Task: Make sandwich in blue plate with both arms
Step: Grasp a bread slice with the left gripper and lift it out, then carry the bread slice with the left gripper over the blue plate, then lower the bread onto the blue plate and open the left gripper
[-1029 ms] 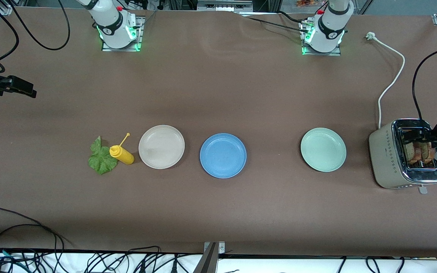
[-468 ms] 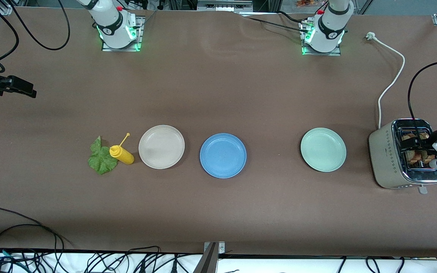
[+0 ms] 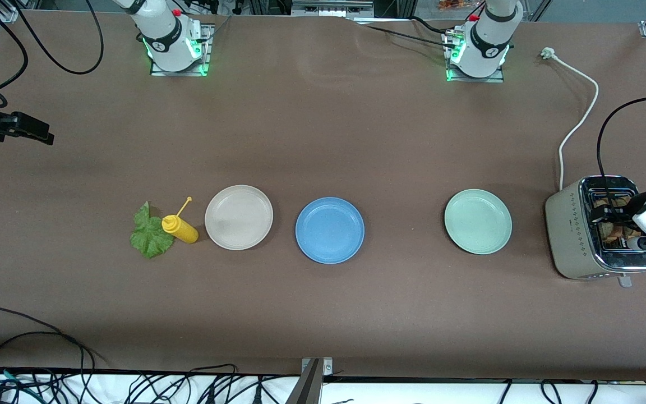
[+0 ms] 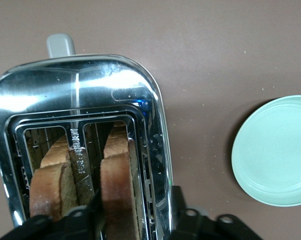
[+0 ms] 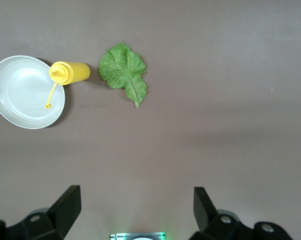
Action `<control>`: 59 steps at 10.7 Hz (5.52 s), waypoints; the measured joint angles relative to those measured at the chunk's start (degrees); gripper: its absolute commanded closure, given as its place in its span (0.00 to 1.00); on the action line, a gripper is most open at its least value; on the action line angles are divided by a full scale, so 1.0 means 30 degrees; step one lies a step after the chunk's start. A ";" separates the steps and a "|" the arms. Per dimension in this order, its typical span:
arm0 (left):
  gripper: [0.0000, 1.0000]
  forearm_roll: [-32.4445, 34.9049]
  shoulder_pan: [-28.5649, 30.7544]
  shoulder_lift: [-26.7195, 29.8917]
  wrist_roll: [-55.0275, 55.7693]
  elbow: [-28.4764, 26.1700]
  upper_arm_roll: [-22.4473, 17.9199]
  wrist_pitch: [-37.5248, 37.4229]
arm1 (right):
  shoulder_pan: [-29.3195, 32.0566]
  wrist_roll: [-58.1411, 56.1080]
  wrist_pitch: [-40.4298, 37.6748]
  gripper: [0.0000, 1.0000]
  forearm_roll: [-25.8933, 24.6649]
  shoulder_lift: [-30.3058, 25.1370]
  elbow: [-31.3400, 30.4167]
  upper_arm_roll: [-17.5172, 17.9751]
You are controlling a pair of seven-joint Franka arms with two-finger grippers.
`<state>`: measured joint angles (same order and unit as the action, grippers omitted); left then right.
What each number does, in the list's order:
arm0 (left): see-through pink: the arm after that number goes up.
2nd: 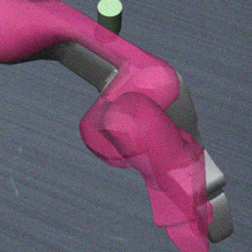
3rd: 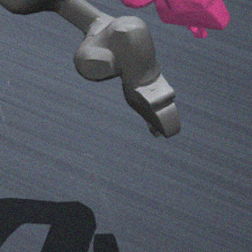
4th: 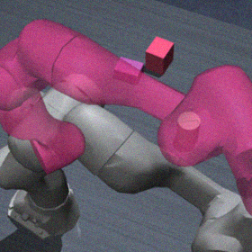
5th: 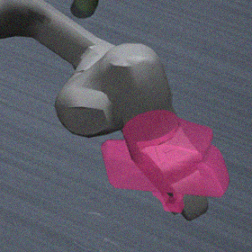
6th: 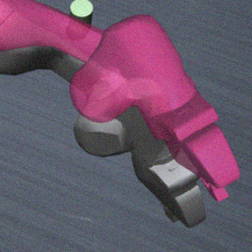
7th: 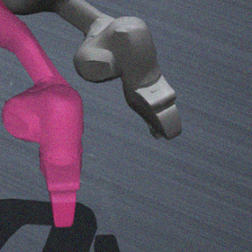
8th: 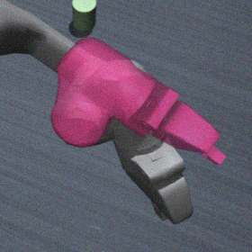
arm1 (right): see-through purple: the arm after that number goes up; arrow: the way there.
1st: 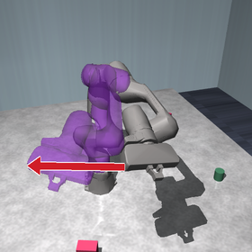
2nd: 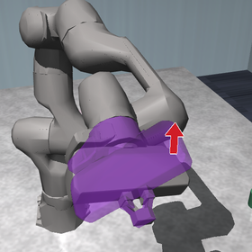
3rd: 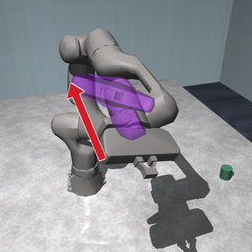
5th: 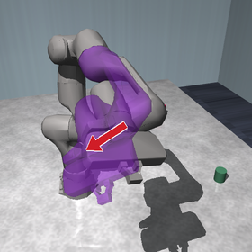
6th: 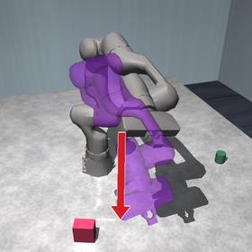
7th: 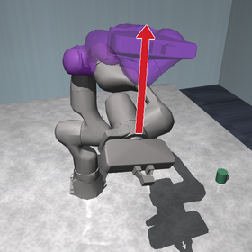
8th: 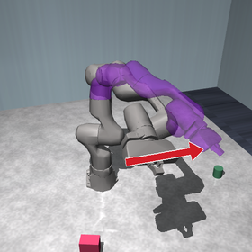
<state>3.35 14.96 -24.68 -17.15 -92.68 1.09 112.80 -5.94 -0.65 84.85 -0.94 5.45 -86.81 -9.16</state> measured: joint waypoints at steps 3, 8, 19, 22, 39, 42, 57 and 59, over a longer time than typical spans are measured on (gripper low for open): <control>1.00 0.0020 0.0122 0.0016 -0.0017 0.0166 -0.0074 -0.0082 | 0.0000 0.0000 0.0000 0.00 0.0000 0.0000 0.0000 0.0000; 1.00 0.0020 0.0227 0.0188 -0.0025 0.0525 -0.0045 -0.1030 | 0.0000 0.0000 0.0000 0.00 0.0000 0.0001 0.0000 0.0000; 1.00 0.1023 -0.0254 0.1722 -0.0149 0.5178 0.1203 -0.8513 | -0.0005 -0.0001 0.0000 0.00 -0.0001 0.0001 0.0000 0.0002; 1.00 0.0976 -0.0532 0.2529 -0.0265 0.5343 0.3402 -0.8903 | 0.0008 0.0000 0.0000 0.00 -0.0002 0.0000 0.0002 -0.0013; 1.00 -1.3392 -0.7655 -0.5844 0.2729 0.4882 0.7176 0.4123 | 0.0012 0.0000 -0.0004 0.00 -0.0010 0.0000 0.0029 -0.0023; 1.00 -1.5531 -0.7594 -0.7014 0.0280 0.4904 0.7080 0.5344 | 0.0012 0.0000 -0.0005 0.00 -0.0010 0.0002 0.0030 -0.0023; 0.00 -1.7846 -0.8190 -0.8944 -0.1618 0.2568 0.7399 0.7789 | 0.0013 0.0000 -0.0005 0.00 -0.0010 0.0003 0.0030 -0.0023; 0.00 -1.7846 -0.8087 -0.8933 -0.1651 0.2565 0.7393 0.7803 | 0.0013 -0.0001 -0.0005 0.00 -0.0010 0.0002 0.0030 -0.0024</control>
<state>-50.19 -9.30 -51.48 -22.11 -84.98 23.27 136.21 -5.90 -0.65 84.84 -0.97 5.46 -86.72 -9.23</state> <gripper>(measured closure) 0.683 0.000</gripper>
